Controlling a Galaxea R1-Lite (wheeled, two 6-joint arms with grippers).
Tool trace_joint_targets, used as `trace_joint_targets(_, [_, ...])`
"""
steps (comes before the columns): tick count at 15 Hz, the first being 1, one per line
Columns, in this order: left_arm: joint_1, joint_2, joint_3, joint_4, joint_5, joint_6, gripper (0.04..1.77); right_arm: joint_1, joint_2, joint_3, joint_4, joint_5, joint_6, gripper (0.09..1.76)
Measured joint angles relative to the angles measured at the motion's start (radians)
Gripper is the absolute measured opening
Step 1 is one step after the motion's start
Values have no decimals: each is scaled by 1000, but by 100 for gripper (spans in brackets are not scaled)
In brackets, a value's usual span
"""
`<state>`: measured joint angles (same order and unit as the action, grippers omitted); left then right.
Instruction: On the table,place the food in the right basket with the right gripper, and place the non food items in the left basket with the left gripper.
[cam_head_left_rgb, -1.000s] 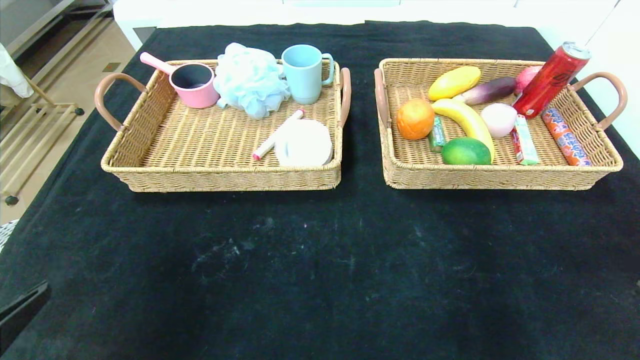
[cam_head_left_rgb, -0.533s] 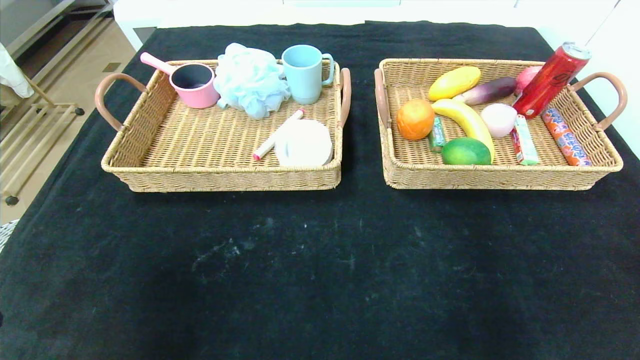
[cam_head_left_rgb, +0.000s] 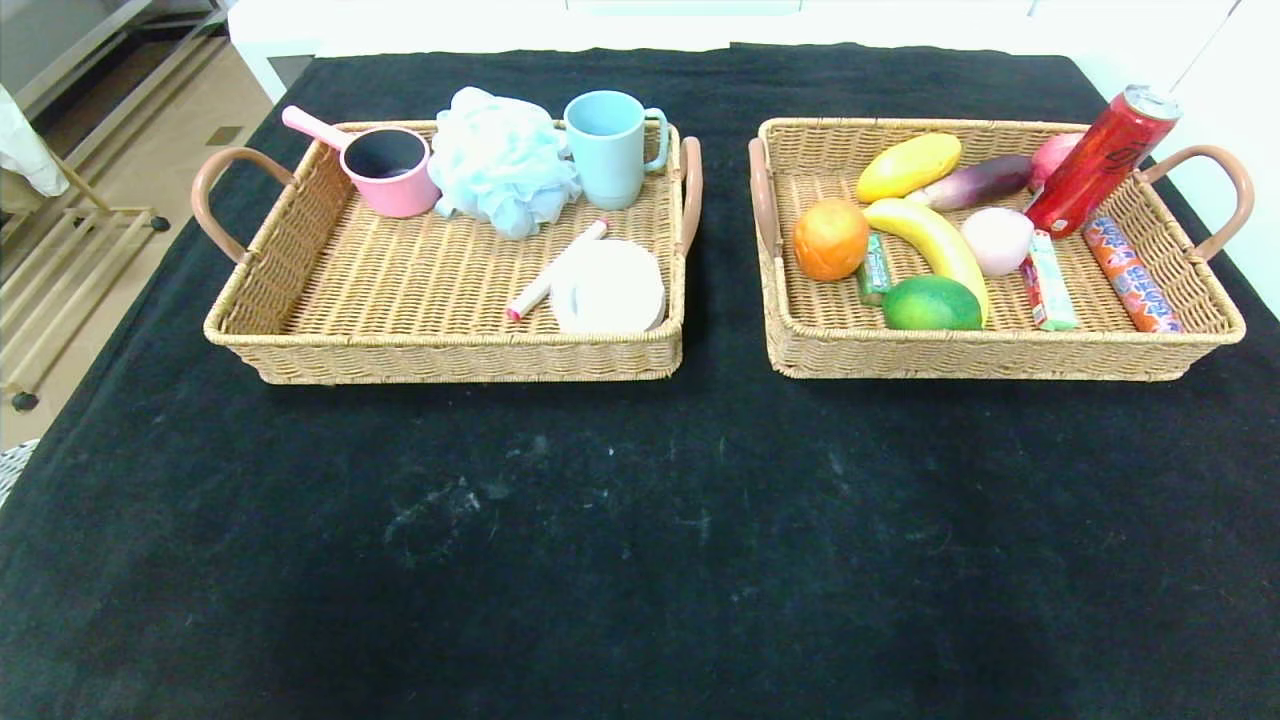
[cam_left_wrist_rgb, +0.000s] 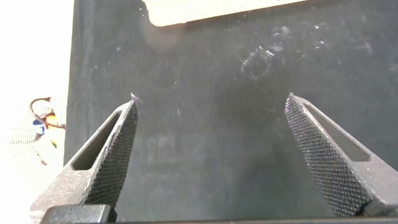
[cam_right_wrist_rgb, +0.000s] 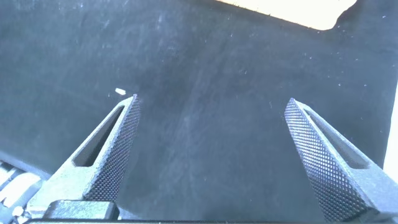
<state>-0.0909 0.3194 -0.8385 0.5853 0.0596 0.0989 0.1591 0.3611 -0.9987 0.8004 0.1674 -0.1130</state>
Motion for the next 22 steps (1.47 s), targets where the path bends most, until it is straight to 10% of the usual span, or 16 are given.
trace_joint_targets(5, [36,-39,-59,24,-58,-7,172,-175,-73,73,45,146,-93,170])
trace_joint_targets(8, [118,-72,-67,93,-155,6,172,-189,-118,162,45,152,-107,170])
trace_joint_targets(14, [89,-207,48,102,-164,13,172,-170,-231,236,22,143,-104,171])
trace_joint_targets(17, [89,-285,197,36,-157,9,172,-166,-312,404,-223,82,-91,171])
trace_joint_targets(22, [89,-317,560,-376,-145,27,172,-164,-356,862,-815,-48,-22,171])
